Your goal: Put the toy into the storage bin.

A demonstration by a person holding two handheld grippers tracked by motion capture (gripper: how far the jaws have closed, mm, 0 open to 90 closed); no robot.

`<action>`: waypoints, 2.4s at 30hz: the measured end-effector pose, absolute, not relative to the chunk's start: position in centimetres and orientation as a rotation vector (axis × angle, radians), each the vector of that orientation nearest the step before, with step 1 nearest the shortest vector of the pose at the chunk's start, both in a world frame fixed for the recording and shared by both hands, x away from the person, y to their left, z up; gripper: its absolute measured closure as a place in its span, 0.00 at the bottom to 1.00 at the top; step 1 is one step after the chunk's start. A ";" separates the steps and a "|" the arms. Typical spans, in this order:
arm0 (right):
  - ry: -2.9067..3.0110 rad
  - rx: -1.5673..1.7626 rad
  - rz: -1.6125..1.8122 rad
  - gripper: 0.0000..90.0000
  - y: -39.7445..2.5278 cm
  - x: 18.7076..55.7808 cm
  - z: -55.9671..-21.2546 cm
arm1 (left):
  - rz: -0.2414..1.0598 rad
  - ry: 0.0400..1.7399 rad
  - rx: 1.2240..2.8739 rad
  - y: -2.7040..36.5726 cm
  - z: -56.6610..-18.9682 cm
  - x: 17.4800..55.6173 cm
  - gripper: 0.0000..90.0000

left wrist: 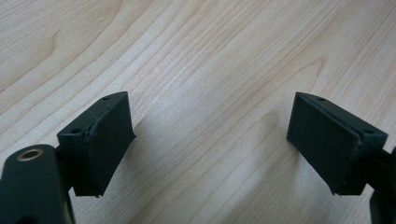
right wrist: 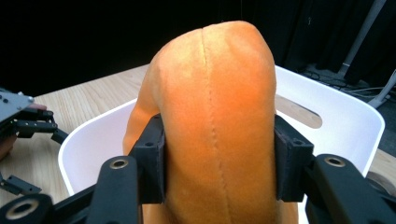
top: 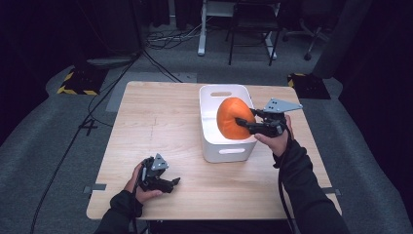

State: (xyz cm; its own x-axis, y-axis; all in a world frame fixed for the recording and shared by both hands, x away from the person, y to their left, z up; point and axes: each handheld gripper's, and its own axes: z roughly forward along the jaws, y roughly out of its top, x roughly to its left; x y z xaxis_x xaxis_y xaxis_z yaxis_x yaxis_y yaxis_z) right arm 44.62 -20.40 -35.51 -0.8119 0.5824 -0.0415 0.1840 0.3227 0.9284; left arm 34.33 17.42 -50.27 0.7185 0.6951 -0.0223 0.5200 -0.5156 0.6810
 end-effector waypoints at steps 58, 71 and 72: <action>2.612 0.711 1.028 0.41 -18.0 46.7 -36.5 | 0.334 0.917 2.237 17.4 -50.3 34.3 0.16; 2.600 0.728 1.054 0.48 -18.6 46.6 -36.4 | 0.334 0.918 2.237 17.4 -50.3 34.3 0.16; 2.594 0.730 1.057 0.48 -18.6 46.6 -36.4 | 0.335 0.917 2.237 17.4 -50.3 34.3 0.16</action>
State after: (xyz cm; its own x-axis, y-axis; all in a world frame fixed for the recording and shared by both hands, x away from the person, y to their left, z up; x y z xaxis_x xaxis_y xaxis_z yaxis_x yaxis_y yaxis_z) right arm 46.63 -18.58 -36.39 -0.8444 0.5344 -0.0378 0.3558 0.6122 0.7061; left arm 34.32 17.42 -50.26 0.7175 0.6963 -0.0202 0.5191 -0.5152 0.6820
